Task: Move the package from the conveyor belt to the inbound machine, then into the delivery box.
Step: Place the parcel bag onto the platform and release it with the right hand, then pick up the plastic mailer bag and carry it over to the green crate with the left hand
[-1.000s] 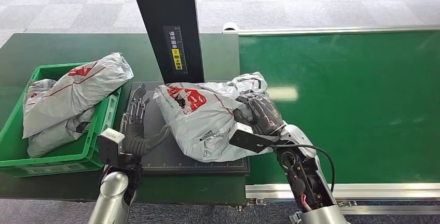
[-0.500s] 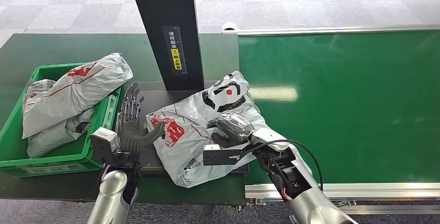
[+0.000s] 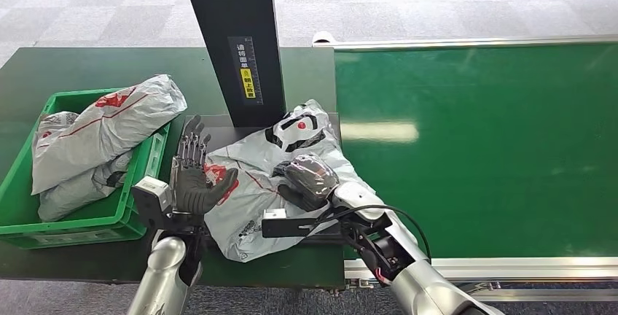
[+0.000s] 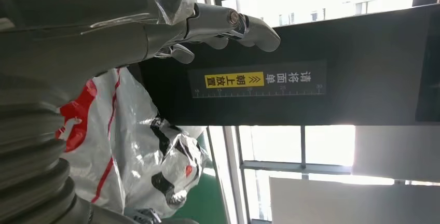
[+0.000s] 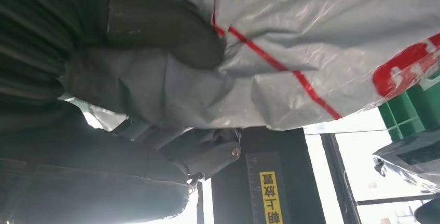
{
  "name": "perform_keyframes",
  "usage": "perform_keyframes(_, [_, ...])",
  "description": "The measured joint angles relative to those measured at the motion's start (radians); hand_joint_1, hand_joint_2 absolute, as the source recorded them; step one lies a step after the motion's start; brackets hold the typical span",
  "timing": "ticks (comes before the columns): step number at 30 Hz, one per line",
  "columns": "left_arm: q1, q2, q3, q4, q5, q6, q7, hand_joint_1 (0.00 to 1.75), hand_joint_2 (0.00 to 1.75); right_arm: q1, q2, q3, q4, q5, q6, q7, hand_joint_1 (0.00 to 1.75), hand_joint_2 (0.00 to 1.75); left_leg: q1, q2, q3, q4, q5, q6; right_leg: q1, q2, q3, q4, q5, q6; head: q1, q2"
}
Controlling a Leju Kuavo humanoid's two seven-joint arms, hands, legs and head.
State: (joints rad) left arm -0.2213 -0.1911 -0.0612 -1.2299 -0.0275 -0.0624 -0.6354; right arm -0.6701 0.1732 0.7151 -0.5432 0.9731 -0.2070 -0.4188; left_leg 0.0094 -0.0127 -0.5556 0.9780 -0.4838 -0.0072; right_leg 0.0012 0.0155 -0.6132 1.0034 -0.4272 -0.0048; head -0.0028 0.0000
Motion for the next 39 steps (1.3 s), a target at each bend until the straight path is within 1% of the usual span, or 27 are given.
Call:
perform_keyframes(6, [-0.001, 0.001, -0.002, 0.003, 0.018, -0.009, 0.003, 0.00, 1.75, 0.000, 0.014, -0.021, 0.015, -0.088, -0.002, -0.020, 0.00, 1.75, 0.000, 0.000, 0.000, 0.000, 0.000, 0.000, 0.000, 0.000, 0.000, 0.000, 0.000, 0.000, 0.000, 0.000])
perform_keyframes(14, [-0.002, 0.001, -0.002, 0.005, 0.021, -0.010, 0.004, 0.00, 1.75, 0.000, 0.020, -0.055, 0.022, -0.136, 0.002, -0.041, 0.00, 1.75, 0.000, 0.000, 0.000, 0.000, 0.000, 0.000, 0.000, 0.000, 0.000, 0.000, 0.000, 0.000, 0.000, 0.000])
perform_keyframes(17, [-0.002, 0.002, -0.002, 0.005, 0.019, -0.011, 0.006, 0.00, 1.75, 0.006, 0.022, -0.081, 0.021, -0.206, 0.026, -0.085, 0.00, 1.75, 0.000, 0.000, 0.000, 0.000, 0.000, 0.000, 0.000, 0.000, 0.000, 0.000, 0.000, 0.000, 0.000, 0.000])
perform_keyframes(20, [-0.001, 0.005, -0.002, 0.006, 0.011, -0.017, 0.009, 0.00, 1.75, 0.023, 0.023, -0.121, 0.009, -0.307, 0.075, -0.159, 0.00, 1.75, 0.000, 0.000, 0.000, 0.000, 0.000, 0.000, 0.000, 0.000, 0.000, 0.000, 0.000, 0.000, 0.000, 0.000])
perform_keyframes(22, [-0.001, 0.007, -0.002, 0.008, -0.002, -0.023, 0.013, 0.00, 1.75, 0.042, 0.026, -0.158, -0.016, -0.391, 0.113, -0.215, 0.00, 1.75, 0.000, 0.000, 0.000, 0.000, 0.000, 0.000, 0.000, 0.000, 0.000, 0.000, 0.000, 0.000, 0.000, 0.000])
perform_keyframes(24, [-0.001, 0.009, -0.004, 0.012, -0.022, -0.028, 0.019, 0.00, 1.75, 0.064, 0.029, -0.194, -0.056, -0.468, 0.139, -0.251, 0.00, 1.75, 0.000, 0.000, 0.000, 0.000, 0.000, 0.000, 0.000, 0.000, 0.000, 0.000, 0.000, 0.000, 0.000, 0.000])
perform_keyframes(27, [0.001, 0.014, -0.013, 0.018, -0.070, -0.027, 0.024, 0.00, 1.75, 0.100, 0.030, -0.248, -0.145, -0.592, 0.186, -0.262, 0.00, 1.75, 0.000, 0.000, 0.000, 0.000, 0.000, 0.000, 0.000, 0.000, 0.000, 0.000, 0.000, 0.000, 0.000, 0.000])
perform_keyframes(30, [0.003, 0.019, -0.023, 0.019, -0.114, -0.015, 0.025, 0.00, 1.75, 0.132, 0.029, -0.300, -0.238, -0.688, 0.237, -0.247, 0.00, 1.75, 0.000, 0.000, 0.000, 0.000, 0.000, 0.000, 0.000, 0.000, 0.000, 0.000, 0.000, 0.000, 0.000, 0.000])
perform_keyframes(36, [0.005, 0.025, -0.035, 0.019, -0.156, -0.003, 0.027, 0.00, 1.75, 0.164, 0.027, -0.342, -0.335, -0.722, 0.255, -0.240, 0.00, 1.75, 0.000, 0.000, 0.000, 0.000, 0.000, 0.000, 0.000, 0.000, 0.000, 0.000, 0.000, 0.000, 0.000, 0.000])
perform_keyframes(39, [0.003, 0.035, -0.065, 0.021, -0.272, 0.032, 0.057, 0.00, 1.75, 0.179, 0.026, -0.352, -0.384, -0.754, 0.252, -0.241, 0.00, 1.75, 0.000, 0.000, 0.000, 0.000, 0.000, 0.000, 0.000, 0.000, 0.000, 0.000, 0.000, 0.000, 0.000, 0.000])
